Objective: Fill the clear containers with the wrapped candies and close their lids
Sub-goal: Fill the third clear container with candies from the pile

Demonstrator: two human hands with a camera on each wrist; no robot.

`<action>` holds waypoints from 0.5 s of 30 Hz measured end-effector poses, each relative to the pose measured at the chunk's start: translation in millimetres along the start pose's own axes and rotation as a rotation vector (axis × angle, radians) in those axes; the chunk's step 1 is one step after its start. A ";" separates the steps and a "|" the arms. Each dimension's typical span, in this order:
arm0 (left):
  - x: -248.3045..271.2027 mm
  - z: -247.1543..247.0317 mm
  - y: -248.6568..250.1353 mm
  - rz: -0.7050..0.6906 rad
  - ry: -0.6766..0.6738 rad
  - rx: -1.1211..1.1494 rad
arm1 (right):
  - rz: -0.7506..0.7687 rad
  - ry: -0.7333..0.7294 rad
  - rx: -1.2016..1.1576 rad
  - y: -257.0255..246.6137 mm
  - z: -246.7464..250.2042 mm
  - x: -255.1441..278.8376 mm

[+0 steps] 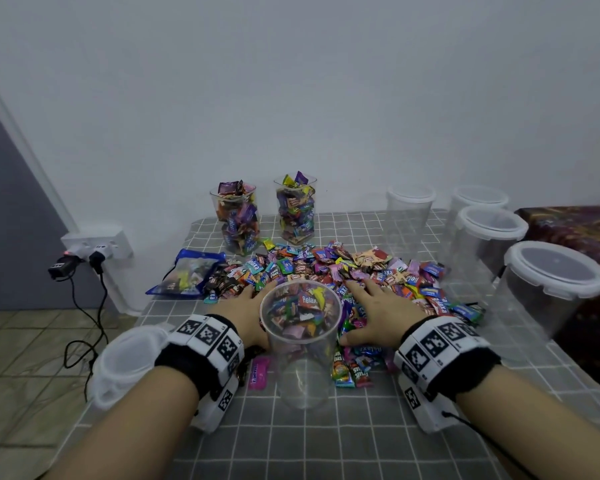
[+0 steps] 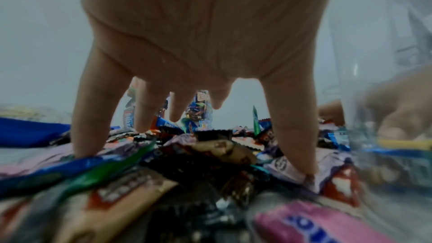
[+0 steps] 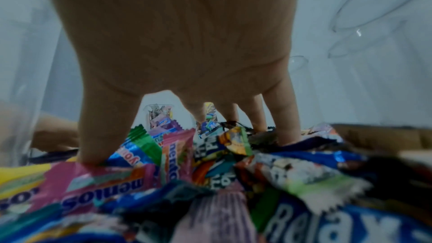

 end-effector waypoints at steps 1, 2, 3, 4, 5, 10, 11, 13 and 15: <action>-1.9 -1.8 0.7 -0.012 -0.005 -0.008 | 0.003 -0.008 0.012 -1.2 -0.7 -0.1; -2.5 -3.9 2.7 -0.023 -0.019 -0.031 | 0.007 -0.014 0.024 -2.2 -1.2 -0.3; -1.6 -5.0 5.5 -0.026 -0.032 -0.059 | 0.013 -0.016 0.038 -3.0 -1.1 -0.4; -0.7 -4.2 9.7 -0.044 -0.025 -0.086 | 0.020 -0.014 0.055 -3.6 -0.7 -0.8; 0.5 -3.2 13.9 -0.064 -0.015 -0.100 | 0.026 -0.009 0.072 -4.1 -0.2 -0.9; -0.8 0.1 18.0 -0.062 0.049 -0.095 | 0.047 0.033 0.078 -7.8 4.5 -1.9; -2.7 -0.3 17.5 -0.056 0.059 -0.112 | 0.051 0.049 0.067 -9.1 5.8 -1.7; -6.0 -0.2 16.2 -0.049 0.085 -0.132 | 0.052 0.077 0.047 -11.1 8.0 -1.4; -8.1 -0.1 15.3 -0.043 0.099 -0.135 | 0.047 0.091 0.027 -11.3 9.2 -1.9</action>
Point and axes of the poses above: each hand's wrist, its own x-axis away from the middle knuckle, its own z-axis out of the back of the hand, y = z × x, the point moved 8 cm from there along -x, towards the middle knuckle, and after that the axes turned 4 degrees about -z, right-handed, at the moved point
